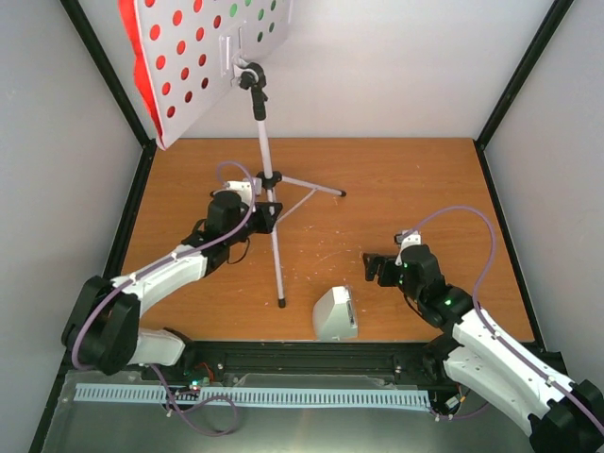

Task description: Pack up the instrument practice props

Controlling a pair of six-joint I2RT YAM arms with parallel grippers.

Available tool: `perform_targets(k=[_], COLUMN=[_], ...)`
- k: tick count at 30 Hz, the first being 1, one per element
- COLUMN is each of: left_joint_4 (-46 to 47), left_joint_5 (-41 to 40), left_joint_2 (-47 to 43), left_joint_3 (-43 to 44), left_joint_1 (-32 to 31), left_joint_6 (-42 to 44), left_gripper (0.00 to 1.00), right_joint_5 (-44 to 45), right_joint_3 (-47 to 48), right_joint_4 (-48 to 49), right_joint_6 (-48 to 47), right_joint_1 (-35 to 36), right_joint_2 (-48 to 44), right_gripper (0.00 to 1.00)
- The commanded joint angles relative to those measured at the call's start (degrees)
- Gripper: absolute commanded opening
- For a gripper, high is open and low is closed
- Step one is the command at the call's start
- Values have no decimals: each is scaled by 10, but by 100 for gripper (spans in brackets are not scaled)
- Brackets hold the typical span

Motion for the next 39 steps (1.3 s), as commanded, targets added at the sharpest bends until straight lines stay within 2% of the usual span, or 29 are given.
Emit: perform_targets(k=[1, 6, 9, 11, 14, 16, 17, 19, 23, 26, 29, 33, 35, 39], left_joint_4=[47, 57, 60, 66, 74, 82, 82, 68, 21, -29, -116, -228, -266, -317], left_joint_5=[-107, -157, -168, -147, -124, -123, -125, -142, -156, -18, 131, 217, 227, 134], left_joint_2=[46, 90, 113, 127, 128, 115, 104, 76, 2, -44, -61, -92, -108, -134], left_joint_3=[59, 94, 117, 125, 121, 108, 101, 86, 50, 39, 54, 89, 108, 146], left_joint_1=[-40, -76, -97, -100, -100, -100, -99, -99, -78, 4, 93, 185, 222, 233], left_joint_6=[-156, -193, -193, -189, -182, -171, -164, -149, -112, -82, -30, 55, 88, 147], left_gripper=[0, 1, 10, 25, 51, 69, 82, 97, 99, 99, 100, 99, 99, 99], right_joint_5=[-35, -61, -99, -118, -138, -153, -162, -182, -205, -214, -197, -112, -83, -26], right_joint_3=[37, 46, 45, 50, 56, 67, 74, 96, 132, 153, 180, 246, 279, 331], right_joint_4=[23, 34, 56, 65, 81, 85, 84, 75, 67, 77, 94, 89, 92, 115], right_joint_6=[-70, -96, -115, -121, -132, -139, -144, -152, -153, -148, -146, -143, -147, -148], right_joint_1=[-5, -5, -5, -5, -4, -4, -4, -4, -2, 11, 48, 106, 129, 161], right_joint_2=[15, 6, 4, 12, 26, 38, 44, 64, 109, 148, 198, 292, 336, 412], right_gripper=[100, 100, 100, 100, 100, 100, 100, 100, 99, 92, 91, 93, 93, 89])
